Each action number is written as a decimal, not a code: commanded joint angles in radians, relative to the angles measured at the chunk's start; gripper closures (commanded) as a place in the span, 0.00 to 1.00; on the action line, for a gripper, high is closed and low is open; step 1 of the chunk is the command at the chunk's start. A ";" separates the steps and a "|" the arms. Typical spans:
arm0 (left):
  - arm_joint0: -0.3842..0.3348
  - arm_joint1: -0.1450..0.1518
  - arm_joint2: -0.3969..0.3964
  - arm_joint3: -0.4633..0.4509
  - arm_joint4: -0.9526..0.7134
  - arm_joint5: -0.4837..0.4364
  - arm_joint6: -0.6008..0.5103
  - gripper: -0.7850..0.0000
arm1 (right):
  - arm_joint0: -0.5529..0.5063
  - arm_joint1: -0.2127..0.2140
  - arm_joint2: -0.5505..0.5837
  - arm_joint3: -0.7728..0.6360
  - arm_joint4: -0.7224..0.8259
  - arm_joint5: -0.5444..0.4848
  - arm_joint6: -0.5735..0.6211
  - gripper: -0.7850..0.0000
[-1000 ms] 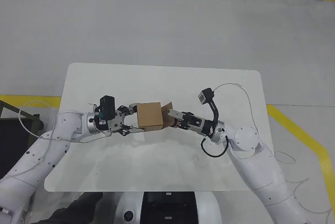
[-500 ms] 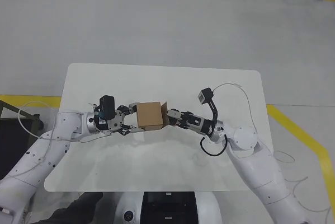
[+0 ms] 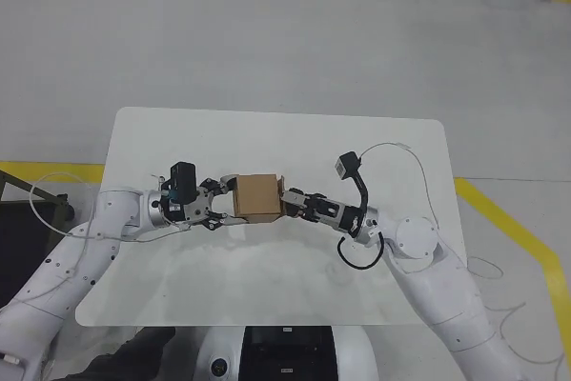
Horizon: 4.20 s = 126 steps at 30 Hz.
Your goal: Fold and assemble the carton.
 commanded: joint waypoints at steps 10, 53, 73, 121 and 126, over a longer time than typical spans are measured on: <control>0.010 -0.008 -0.014 0.003 0.000 -0.004 0.009 0.65 | 0.006 -0.004 0.021 0.048 0.151 -0.033 0.029 0.75; 0.040 -0.032 -0.072 -0.001 0.022 -0.028 0.011 0.73 | 0.009 -0.003 -0.004 0.033 0.027 0.000 -0.044 0.83; 0.045 -0.041 -0.079 -0.003 0.038 -0.028 -0.006 0.73 | 0.008 -0.007 -0.029 -0.006 -0.031 0.006 -0.082 0.74; -0.028 -0.085 0.055 0.095 0.008 0.001 -0.136 0.71 | -0.133 0.027 0.185 -0.070 -0.037 -0.208 -0.211 0.00; -0.081 -0.115 0.117 0.165 0.009 0.019 -0.169 0.72 | -0.128 0.026 0.188 -0.039 -0.013 -0.260 -0.211 0.00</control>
